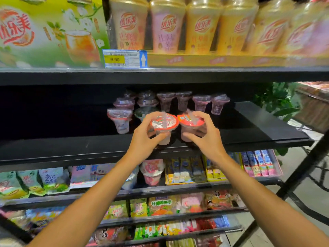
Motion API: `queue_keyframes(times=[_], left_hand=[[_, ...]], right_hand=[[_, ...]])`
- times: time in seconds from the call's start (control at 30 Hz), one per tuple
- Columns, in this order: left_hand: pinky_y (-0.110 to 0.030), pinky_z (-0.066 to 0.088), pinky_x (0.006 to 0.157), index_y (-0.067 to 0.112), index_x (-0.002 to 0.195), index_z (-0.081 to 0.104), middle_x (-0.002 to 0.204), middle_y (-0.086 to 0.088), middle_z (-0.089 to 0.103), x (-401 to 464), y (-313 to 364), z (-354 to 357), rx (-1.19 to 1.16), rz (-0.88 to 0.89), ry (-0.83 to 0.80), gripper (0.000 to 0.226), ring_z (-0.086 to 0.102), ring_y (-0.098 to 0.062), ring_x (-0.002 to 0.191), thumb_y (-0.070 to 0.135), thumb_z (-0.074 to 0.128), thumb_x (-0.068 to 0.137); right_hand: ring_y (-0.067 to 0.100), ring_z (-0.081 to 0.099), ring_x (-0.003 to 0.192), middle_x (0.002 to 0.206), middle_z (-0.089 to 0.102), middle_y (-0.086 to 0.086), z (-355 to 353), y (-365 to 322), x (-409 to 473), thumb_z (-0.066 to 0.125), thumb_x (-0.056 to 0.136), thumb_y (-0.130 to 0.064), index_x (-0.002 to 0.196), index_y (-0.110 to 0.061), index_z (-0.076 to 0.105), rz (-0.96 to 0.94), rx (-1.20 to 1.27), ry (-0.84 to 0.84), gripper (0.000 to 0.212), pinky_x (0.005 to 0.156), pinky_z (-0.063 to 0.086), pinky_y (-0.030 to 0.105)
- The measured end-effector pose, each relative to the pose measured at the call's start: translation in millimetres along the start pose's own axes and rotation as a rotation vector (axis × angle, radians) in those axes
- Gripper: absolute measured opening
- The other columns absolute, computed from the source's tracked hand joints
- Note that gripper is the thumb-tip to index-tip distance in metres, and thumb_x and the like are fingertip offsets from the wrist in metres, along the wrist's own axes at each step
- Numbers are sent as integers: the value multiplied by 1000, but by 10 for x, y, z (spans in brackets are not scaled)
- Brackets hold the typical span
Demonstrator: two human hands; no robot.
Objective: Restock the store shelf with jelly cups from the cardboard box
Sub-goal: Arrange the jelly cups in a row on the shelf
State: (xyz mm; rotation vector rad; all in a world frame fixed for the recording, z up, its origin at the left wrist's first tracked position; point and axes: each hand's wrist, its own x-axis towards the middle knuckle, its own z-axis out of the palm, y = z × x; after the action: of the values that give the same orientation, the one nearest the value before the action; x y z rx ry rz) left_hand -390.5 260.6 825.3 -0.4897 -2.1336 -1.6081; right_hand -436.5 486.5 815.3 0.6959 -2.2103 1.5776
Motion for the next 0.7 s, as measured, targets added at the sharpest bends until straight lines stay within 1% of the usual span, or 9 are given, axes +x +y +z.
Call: queue_keyframes(times=[0.17,0.23,0.3,0.37,0.47,0.5,0.6,0.63,0.7], left_hand=[[-39,49,107,26,135,51,133,12,59,228,-158,500,19,-52,38,51,59,-10,123,5,71,92],[-36,49,106,24,135,51,127,17,62,335,-255,624,7,-94,87,50,60,-7,121,4,70,92],[-31,50,104,21,137,51,126,11,64,452,-333,695,10,-131,145,52,61,-8,120,5,71,92],[-23,50,100,19,138,50,124,2,67,575,-416,708,95,-133,166,53,62,-9,118,7,71,92],[-14,52,77,21,143,45,111,-3,70,746,-503,669,240,-179,180,58,67,0,92,9,70,92],[-18,53,74,23,146,41,110,-5,68,775,-502,666,282,-197,182,62,66,-2,85,8,68,92],[-32,53,85,28,154,25,121,1,59,809,-560,680,383,-214,129,78,63,-19,97,-3,58,91],[-34,54,79,31,156,22,119,-3,62,804,-575,686,418,-222,114,82,64,-23,90,-6,55,90],[-35,51,61,35,157,19,97,-20,68,785,-612,715,489,-232,109,87,59,-25,67,-8,50,88]], right_hand=[[-9,63,104,115,63,-19,-249,356,240,83,83,-12,134,-26,49,70,-18,-2,63,86,49,8],[-13,62,102,114,63,-20,-292,496,347,83,83,-10,134,-30,47,83,-19,7,66,86,48,7],[-8,65,101,109,66,-18,-309,623,480,83,82,-11,131,-34,46,104,-45,-5,66,87,51,12],[11,69,104,106,69,-9,-288,738,635,82,81,-11,134,-31,45,121,-134,-40,67,90,55,27],[28,66,108,120,64,7,-213,788,841,80,81,-8,138,-39,38,137,-185,-82,78,94,56,46],[28,65,109,125,61,10,-194,779,894,81,81,-9,140,-39,36,155,-201,-99,80,94,56,46],[28,67,105,127,60,9,-210,838,992,83,81,-15,141,-46,31,165,-263,-138,85,92,57,48],[27,68,102,126,62,7,-235,873,993,82,81,-15,139,-50,30,158,-269,-133,85,90,58,49],[23,69,102,127,63,4,-265,927,978,79,83,-12,136,-53,30,136,-270,-120,83,90,59,46]])
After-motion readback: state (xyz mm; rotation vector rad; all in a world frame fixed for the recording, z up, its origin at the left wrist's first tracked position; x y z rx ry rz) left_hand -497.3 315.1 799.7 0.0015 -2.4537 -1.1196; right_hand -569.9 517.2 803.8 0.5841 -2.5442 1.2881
